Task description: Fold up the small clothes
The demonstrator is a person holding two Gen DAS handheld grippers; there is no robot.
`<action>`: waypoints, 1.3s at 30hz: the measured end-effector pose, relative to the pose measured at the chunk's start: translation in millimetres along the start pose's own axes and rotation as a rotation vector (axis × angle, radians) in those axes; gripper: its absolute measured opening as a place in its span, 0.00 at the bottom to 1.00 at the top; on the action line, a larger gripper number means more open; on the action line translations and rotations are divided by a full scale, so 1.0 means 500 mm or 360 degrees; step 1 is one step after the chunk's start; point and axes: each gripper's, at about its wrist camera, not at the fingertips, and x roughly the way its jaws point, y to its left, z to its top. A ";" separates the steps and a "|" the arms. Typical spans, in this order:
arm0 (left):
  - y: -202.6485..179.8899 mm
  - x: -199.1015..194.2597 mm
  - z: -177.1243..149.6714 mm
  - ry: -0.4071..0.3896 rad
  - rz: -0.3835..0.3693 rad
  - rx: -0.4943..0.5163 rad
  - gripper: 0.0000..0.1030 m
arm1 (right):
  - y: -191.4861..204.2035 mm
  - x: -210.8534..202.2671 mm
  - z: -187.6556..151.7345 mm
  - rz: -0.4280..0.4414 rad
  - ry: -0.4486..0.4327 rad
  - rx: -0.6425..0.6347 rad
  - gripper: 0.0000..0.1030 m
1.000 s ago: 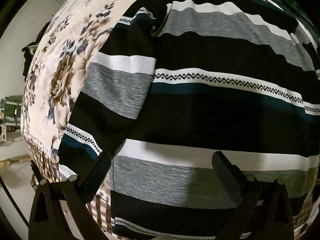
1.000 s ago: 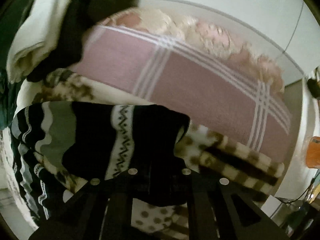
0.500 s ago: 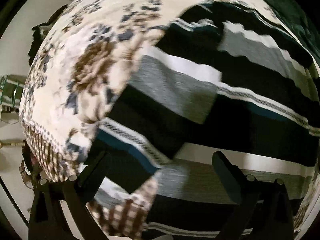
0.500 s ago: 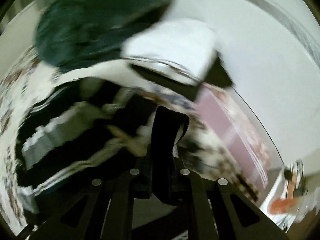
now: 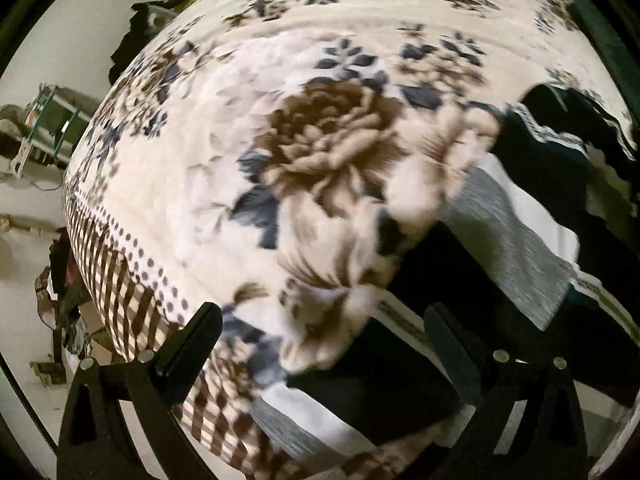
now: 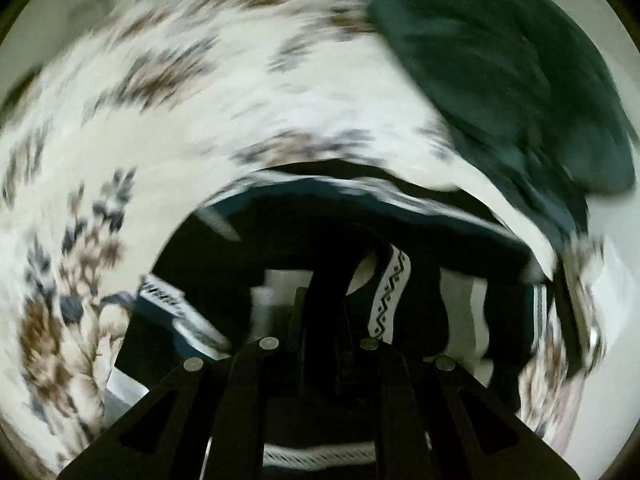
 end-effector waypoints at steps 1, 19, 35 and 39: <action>0.006 0.004 0.001 0.0004 0.0001 -0.0007 1.00 | 0.049 0.023 0.008 -0.0020 0.0030 -0.0087 0.09; 0.272 0.104 -0.142 0.0346 -0.0697 -0.0256 1.00 | -0.201 0.031 -0.284 0.0667 0.0487 0.0440 0.70; 0.247 0.113 -0.130 0.0239 -0.0925 -0.0393 0.07 | -0.261 0.103 -0.506 0.0557 0.0712 0.0596 0.70; 0.317 0.088 -0.070 0.0102 -0.0896 -0.0434 0.07 | -0.261 0.091 -0.509 0.0567 0.0692 0.0589 0.70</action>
